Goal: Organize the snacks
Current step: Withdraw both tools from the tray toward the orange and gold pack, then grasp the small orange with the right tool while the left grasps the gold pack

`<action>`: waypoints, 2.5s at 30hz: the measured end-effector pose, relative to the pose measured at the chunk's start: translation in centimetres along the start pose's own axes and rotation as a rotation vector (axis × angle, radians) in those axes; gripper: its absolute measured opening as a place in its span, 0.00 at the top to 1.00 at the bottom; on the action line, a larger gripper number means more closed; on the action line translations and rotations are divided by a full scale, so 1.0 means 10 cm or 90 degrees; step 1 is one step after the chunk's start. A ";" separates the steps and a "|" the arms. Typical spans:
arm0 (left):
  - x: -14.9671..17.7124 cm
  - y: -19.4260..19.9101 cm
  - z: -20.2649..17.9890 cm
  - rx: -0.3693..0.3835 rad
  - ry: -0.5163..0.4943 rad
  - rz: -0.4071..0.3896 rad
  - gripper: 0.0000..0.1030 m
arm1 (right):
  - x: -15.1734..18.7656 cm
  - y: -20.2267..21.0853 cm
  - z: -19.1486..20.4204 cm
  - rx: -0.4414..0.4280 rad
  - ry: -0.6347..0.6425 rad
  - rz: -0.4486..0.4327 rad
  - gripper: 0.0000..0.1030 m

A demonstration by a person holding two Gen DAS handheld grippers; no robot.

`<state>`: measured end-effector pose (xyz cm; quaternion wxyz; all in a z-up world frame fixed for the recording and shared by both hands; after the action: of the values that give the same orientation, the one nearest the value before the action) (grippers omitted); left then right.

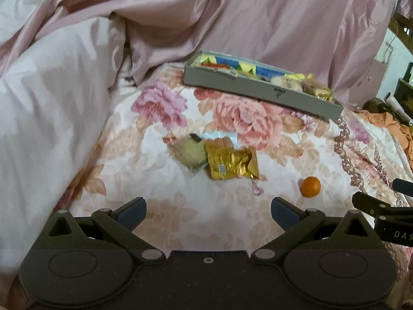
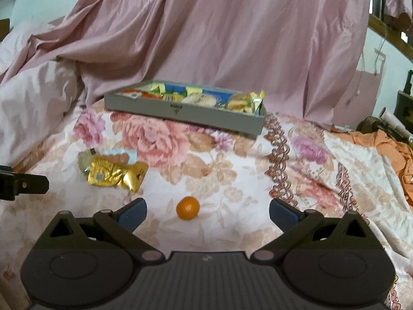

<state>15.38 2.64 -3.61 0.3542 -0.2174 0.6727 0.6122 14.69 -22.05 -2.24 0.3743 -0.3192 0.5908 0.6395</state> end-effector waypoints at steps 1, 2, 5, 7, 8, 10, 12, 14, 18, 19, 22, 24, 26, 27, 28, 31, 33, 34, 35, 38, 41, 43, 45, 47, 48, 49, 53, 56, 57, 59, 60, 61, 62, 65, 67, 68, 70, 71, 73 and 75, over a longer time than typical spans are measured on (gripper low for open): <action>0.00 -0.02 0.00 0.002 0.001 0.007 0.01 | 0.01 -0.01 0.01 -0.001 0.002 0.006 0.00; 0.00 -0.04 0.00 0.004 0.003 0.014 0.01 | 0.01 -0.02 0.01 0.000 0.004 0.011 0.00; -0.01 -0.11 0.01 0.017 0.006 0.035 0.01 | 0.03 -0.07 0.04 0.000 0.011 0.029 0.00; -0.03 -0.16 0.02 0.023 -0.002 0.050 0.01 | 0.04 -0.10 0.06 -0.003 0.014 0.042 0.00; -0.04 -0.18 0.03 0.022 -0.008 0.055 0.01 | 0.05 -0.13 0.06 -0.005 0.016 0.052 0.00; -0.07 -0.23 0.05 0.019 -0.026 0.063 0.01 | 0.06 -0.17 0.07 -0.011 0.017 0.069 0.00; -0.09 -0.29 0.07 0.019 -0.044 0.071 0.01 | 0.06 -0.23 0.07 -0.025 0.014 0.092 0.00; -0.11 -0.35 0.10 0.020 -0.062 0.082 0.01 | 0.05 -0.30 0.04 -0.045 0.007 0.126 0.00; -0.18 -0.47 0.15 0.035 -0.080 0.083 0.01 | -0.04 -0.40 0.01 -0.055 0.037 0.153 0.00; -0.20 -0.49 0.15 0.045 -0.082 0.078 0.01 | -0.07 -0.43 0.01 -0.057 0.063 0.154 0.00; -0.26 -0.56 0.14 0.082 -0.076 0.061 0.01 | -0.11 -0.51 0.03 -0.062 0.143 0.151 0.00; -0.29 -0.61 0.13 0.102 -0.071 0.050 0.01 | -0.13 -0.57 0.02 -0.070 0.181 0.136 0.00; -0.30 -0.68 0.11 0.119 -0.071 0.049 0.01 | -0.14 -0.65 0.00 -0.076 0.194 0.133 0.00; -0.31 -0.71 0.10 0.125 -0.070 0.050 0.01 | -0.14 -0.70 0.00 -0.078 0.191 0.139 0.00; -0.31 -0.77 0.09 0.130 -0.065 0.053 0.01 | -0.14 -0.76 -0.01 -0.083 0.179 0.150 0.00; -0.32 -0.92 0.10 0.148 -0.038 0.066 0.01 | -0.11 -0.91 -0.04 -0.100 0.134 0.187 0.00; -0.33 -1.01 0.09 0.155 -0.016 0.070 0.01 | -0.08 -1.00 -0.06 -0.105 0.114 0.204 0.00; -0.33 -1.05 0.09 0.159 -0.008 0.070 0.01 | -0.06 -1.03 -0.06 -0.103 0.111 0.207 0.00; -0.34 -1.09 0.09 0.162 0.000 0.070 0.01 | -0.05 -1.06 -0.06 -0.099 0.110 0.209 0.00; -0.35 -1.16 0.09 0.176 0.022 0.062 0.01 | -0.01 -1.13 -0.05 -0.099 0.110 0.212 0.03; -0.36 -1.18 0.07 0.212 0.043 0.053 0.04 | 0.00 -1.17 -0.04 -0.110 0.100 0.211 0.06; -0.36 -1.19 0.04 0.226 0.046 0.047 0.06 | 0.01 -1.22 -0.03 -0.121 0.086 0.218 0.11; -0.36 -1.19 0.01 0.224 0.039 0.038 0.09 | 0.03 -1.26 -0.02 -0.134 0.073 0.229 0.15; -0.36 -1.20 0.01 0.217 0.033 0.028 0.13 | 0.04 -1.30 -0.01 -0.141 0.061 0.239 0.21; -0.36 -1.21 0.01 0.215 0.033 0.025 0.16 | 0.05 -1.32 -0.01 -0.143 0.054 0.246 0.24; -0.36 -1.22 0.01 0.213 0.034 0.023 0.17 | 0.05 -1.33 -0.02 -0.144 0.046 0.252 0.25; -0.36 -1.31 0.03 0.210 0.039 0.019 0.22 | 0.04 -1.36 -0.04 -0.141 0.020 0.252 0.32; -0.35 -1.37 0.04 0.210 0.043 0.012 0.24 | 0.02 -1.37 -0.07 -0.139 0.002 0.245 0.39; -0.36 -1.38 0.03 0.211 0.045 0.008 0.25 | 0.01 -1.38 -0.08 -0.139 -0.002 0.243 0.42; -0.36 -1.38 0.02 0.215 0.048 -0.004 0.29 | 0.01 -1.39 -0.09 -0.138 -0.007 0.238 0.46; -0.37 -1.38 0.01 0.219 0.047 -0.011 0.32 | 0.01 -1.39 -0.09 -0.138 -0.008 0.235 0.50; -0.38 -1.36 0.00 0.224 0.044 -0.019 0.34 | 0.01 -1.39 -0.09 -0.137 -0.008 0.231 0.54; -0.38 -1.33 -0.02 0.229 0.040 -0.027 0.36 | 0.01 -1.39 -0.08 -0.138 -0.006 0.227 0.56; -0.41 -1.24 -0.10 0.240 0.010 -0.054 0.41 | 0.00 -1.39 -0.07 -0.141 -0.004 0.221 0.62; -0.42 -1.19 -0.16 0.243 -0.014 -0.074 0.42 | 0.01 -1.39 -0.06 -0.138 -0.001 0.220 0.63; -0.43 -1.18 -0.18 0.245 -0.022 -0.082 0.43 | 0.01 -1.39 -0.05 -0.137 0.001 0.219 0.64; -0.44 -1.15 -0.22 0.249 -0.030 -0.096 0.43 | 0.02 -1.39 -0.04 -0.134 0.004 0.220 0.64; -0.45 -1.15 -0.23 0.252 -0.031 -0.101 0.43 | 0.02 -1.39 -0.04 -0.134 0.005 0.221 0.64; -0.45 -1.15 -0.26 0.255 -0.035 -0.109 0.43 | 0.02 -1.38 -0.03 -0.135 0.008 0.221 0.64; -0.47 -1.17 -0.29 0.256 -0.039 -0.114 0.43 | 0.02 -1.39 -0.02 -0.133 0.013 0.219 0.64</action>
<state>26.29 -2.65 -7.95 0.4634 -0.1828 0.7483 0.4380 26.42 -21.90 -9.63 0.2186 -0.2571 0.5709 0.7484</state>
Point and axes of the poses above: each gripper's, at about its wrist camera, not at the fingertips, and y roughly against the way its jaws point, z to its left, x to its underside, the point moved 3 cm from there along -y, roughly the way its jaws point, and after that the axes turned 13 degrees about -y, right-handed, at the moved point
